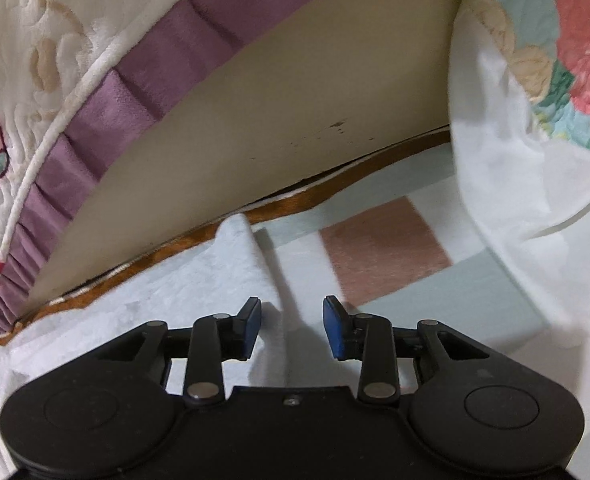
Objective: Fold clothes
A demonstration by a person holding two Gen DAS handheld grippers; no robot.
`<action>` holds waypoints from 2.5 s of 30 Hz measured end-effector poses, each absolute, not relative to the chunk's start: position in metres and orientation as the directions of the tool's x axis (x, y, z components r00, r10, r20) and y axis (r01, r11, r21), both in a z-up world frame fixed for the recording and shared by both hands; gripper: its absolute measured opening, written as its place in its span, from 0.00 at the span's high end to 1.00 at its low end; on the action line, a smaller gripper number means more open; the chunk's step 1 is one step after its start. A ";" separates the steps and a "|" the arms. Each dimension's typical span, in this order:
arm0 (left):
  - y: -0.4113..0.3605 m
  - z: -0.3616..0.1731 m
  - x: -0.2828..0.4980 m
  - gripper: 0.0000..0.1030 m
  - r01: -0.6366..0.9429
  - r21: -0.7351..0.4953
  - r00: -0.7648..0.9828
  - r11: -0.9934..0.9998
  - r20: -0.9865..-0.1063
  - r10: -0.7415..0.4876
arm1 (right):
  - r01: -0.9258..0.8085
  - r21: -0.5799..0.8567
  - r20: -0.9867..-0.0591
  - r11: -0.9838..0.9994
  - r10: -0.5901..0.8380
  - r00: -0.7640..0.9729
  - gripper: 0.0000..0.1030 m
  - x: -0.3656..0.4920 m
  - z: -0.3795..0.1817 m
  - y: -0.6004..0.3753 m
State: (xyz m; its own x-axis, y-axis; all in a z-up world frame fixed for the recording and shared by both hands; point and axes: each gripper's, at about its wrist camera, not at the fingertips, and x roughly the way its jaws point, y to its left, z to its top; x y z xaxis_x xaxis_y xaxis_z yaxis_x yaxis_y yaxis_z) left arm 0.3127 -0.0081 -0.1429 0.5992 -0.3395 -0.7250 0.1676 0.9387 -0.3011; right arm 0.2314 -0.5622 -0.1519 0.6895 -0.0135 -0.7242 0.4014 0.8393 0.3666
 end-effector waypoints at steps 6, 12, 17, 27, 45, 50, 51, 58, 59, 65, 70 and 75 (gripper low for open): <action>-0.007 -0.142 0.304 0.97 0.162 -0.379 0.561 0.911 -0.725 -0.401 | 0.347 0.279 -0.737 0.895 -0.032 0.675 0.64 0.255 -0.152 -0.545; -0.023 -0.134 0.299 0.97 0.223 -0.346 0.578 0.911 -0.706 -0.409 | 0.087 0.062 -0.667 0.994 -0.023 0.745 0.96 0.256 -0.120 -0.472; -0.031 -0.131 0.299 0.97 0.250 -0.360 0.576 0.899 -0.691 -0.437 | -0.229 -0.060 -0.735 0.972 0.112 0.668 0.92 0.233 -0.125 -0.393; -0.032 -0.134 0.295 0.96 0.247 -0.370 0.571 0.895 -0.691 -0.444 | -0.246 0.128 -0.730 0.961 0.260 0.632 0.74 0.235 -0.107 -0.419; -0.034 -0.139 0.300 0.95 0.255 -0.355 0.560 0.899 -0.704 -0.437 | -0.231 0.134 -0.729 0.964 0.254 0.635 0.97 0.259 -0.122 -0.429; -0.035 -0.137 0.300 0.95 0.265 -0.344 0.570 0.901 -0.697 -0.434 | -0.027 0.051 -0.657 0.998 0.054 0.752 0.97 0.253 -0.091 -0.473; -0.036 -0.136 0.300 0.95 0.271 -0.338 0.576 0.901 -0.693 -0.434 | 0.013 0.020 -0.644 1.000 0.003 0.765 0.97 0.251 -0.085 -0.481; -0.053 -0.128 0.296 0.81 0.364 -0.307 0.584 0.879 -0.660 -0.472 | 0.169 -0.143 -0.661 0.975 -0.221 0.717 0.98 0.262 -0.082 -0.535; -0.058 -0.125 0.295 0.79 0.384 -0.308 0.577 0.871 -0.656 -0.486 | 0.170 -0.154 -0.676 0.973 -0.229 0.700 0.98 0.267 -0.086 -0.539; -0.116 -0.112 0.312 0.56 0.516 -0.315 0.485 0.797 -0.659 -0.574 | 0.166 -0.169 -0.693 0.971 -0.237 0.681 0.98 0.277 -0.103 -0.548; -0.161 -0.125 0.336 0.56 0.529 -0.268 0.449 0.806 -0.717 -0.533 | 0.188 -0.149 -0.712 0.971 -0.237 0.661 0.98 0.281 -0.119 -0.556; -0.205 -0.138 0.359 0.82 0.543 -0.220 0.413 0.810 -0.770 -0.486 | 0.206 -0.088 -0.723 0.975 -0.204 0.660 0.98 0.280 -0.127 -0.561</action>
State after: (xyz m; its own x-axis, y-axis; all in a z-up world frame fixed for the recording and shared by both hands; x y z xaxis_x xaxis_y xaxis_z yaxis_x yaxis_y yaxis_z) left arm 0.3591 -0.2054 -0.1383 0.4130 -0.4864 -0.7700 0.5432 0.8102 -0.2204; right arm 0.2805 -0.5612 -0.1270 0.6599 -0.2043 -0.7231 0.2058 0.9747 -0.0876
